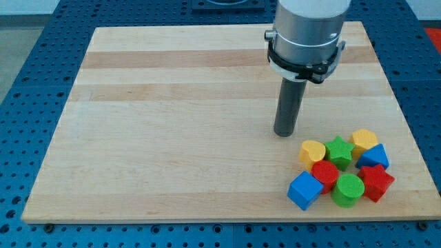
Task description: Move the arm right beside red blocks
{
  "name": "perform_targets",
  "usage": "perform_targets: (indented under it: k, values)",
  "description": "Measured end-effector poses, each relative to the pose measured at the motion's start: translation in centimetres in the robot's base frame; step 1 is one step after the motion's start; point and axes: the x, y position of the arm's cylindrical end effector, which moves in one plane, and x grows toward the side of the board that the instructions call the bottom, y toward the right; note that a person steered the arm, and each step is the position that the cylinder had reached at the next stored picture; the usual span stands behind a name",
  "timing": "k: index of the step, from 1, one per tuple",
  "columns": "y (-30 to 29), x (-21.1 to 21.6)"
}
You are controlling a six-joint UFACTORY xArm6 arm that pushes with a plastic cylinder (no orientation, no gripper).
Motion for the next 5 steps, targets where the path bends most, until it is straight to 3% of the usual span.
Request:
perform_targets:
  k: [2, 4, 5]
  values:
    - [0.6, -2.6]
    - [19.4, -9.0]
    - [25.5, -8.9]
